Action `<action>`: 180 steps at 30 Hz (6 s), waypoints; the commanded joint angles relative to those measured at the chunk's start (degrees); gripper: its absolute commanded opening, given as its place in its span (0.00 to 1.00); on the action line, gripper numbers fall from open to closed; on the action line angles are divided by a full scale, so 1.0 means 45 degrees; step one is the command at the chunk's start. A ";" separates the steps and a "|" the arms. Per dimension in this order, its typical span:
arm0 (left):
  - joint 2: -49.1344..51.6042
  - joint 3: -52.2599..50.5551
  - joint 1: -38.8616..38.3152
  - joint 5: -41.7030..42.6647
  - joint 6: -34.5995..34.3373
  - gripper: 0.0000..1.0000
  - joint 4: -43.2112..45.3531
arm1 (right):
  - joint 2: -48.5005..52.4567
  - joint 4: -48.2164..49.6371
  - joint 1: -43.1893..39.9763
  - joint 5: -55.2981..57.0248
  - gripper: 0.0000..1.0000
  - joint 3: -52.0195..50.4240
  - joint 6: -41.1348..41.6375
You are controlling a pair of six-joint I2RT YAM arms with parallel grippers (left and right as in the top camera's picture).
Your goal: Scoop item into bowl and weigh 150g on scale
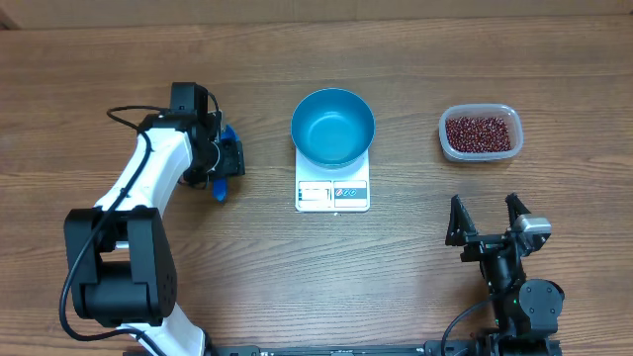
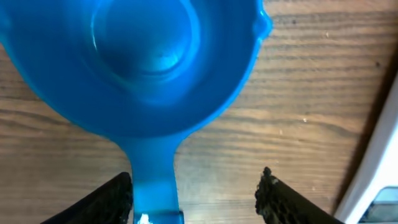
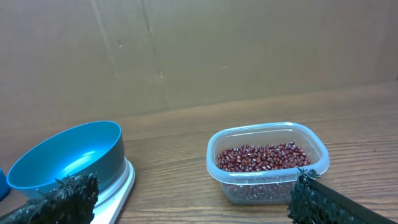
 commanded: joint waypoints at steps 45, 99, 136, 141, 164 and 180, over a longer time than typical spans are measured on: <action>0.0044 -0.0869 -0.0053 -0.1146 -0.1088 0.26 0.2030 | -0.0102 0.0058 0.0024 0.0015 1.00 -0.0136 0.0034; -0.6339 0.1559 -0.0044 0.1161 -0.4114 0.04 -0.1103 | -0.0102 0.0058 0.0024 0.0015 1.00 -0.0136 0.0034; -0.6144 0.5158 -0.0058 0.4634 -0.4716 0.04 -0.5518 | -0.0102 0.0058 0.0024 0.0015 1.00 -0.0136 0.0034; -0.5838 0.5153 -0.0078 0.4639 -0.5566 0.04 -0.5974 | -0.0102 0.0058 0.0024 0.0019 1.00 -0.0136 0.0034; -0.3988 0.5153 -0.1248 0.6173 -0.7363 0.04 -0.6052 | -0.0102 0.0058 0.0024 0.0015 1.00 -0.0136 0.0034; -0.3983 0.5153 -0.1253 0.6198 -0.7174 0.04 -0.5989 | -0.0102 0.0058 0.0024 0.0015 1.00 -0.0136 0.0034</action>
